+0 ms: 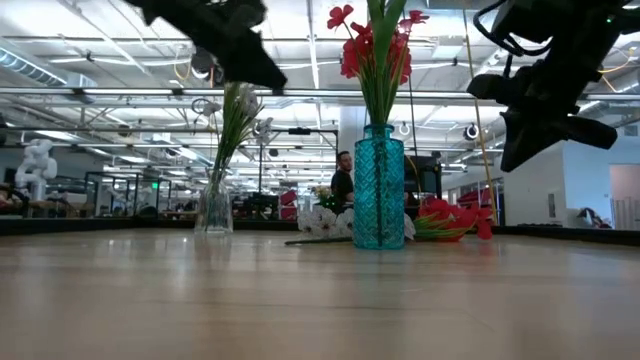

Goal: Sort flowers into vase by color
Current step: Move the white poppies to the center of the table

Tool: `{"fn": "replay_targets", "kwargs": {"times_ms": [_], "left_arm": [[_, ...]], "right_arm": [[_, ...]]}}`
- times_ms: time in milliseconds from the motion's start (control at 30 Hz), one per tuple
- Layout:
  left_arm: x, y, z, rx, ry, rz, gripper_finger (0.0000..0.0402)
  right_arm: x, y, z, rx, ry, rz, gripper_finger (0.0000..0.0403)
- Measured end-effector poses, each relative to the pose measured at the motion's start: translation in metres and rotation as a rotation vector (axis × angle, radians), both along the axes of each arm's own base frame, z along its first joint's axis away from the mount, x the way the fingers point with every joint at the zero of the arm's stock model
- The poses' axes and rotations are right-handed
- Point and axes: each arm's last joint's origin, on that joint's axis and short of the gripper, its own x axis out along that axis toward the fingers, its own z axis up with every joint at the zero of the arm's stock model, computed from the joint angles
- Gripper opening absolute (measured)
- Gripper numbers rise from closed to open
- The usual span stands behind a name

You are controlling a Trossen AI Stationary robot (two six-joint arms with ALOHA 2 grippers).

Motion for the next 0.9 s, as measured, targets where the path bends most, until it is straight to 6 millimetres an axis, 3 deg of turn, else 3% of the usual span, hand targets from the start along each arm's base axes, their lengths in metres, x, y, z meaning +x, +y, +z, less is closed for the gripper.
{"fn": "replay_targets", "kwargs": {"times_ms": [233,433,533,700,900], "left_arm": [[0.051,0.024,0.020,0.201,0.219,-0.073,0.0138],[0.090,0.045,0.039,0.397,0.265,-0.160,0.0138],[0.105,0.051,0.038,0.514,0.319,-0.239,0.0138],[0.124,0.060,0.010,0.668,0.461,-0.386,0.0138],[0.137,0.078,-0.025,0.661,0.548,-0.428,0.0138]], "right_arm": [[0.000,0.001,0.002,0.012,-0.001,0.069,0.0001],[0.000,0.001,0.003,0.014,-0.008,0.088,0.0001],[0.001,0.001,0.003,0.013,-0.021,0.088,0.0001],[0.003,0.001,0.004,0.012,-0.039,0.088,0.0001],[0.004,0.001,0.005,0.011,-0.053,0.088,0.0001]]}}
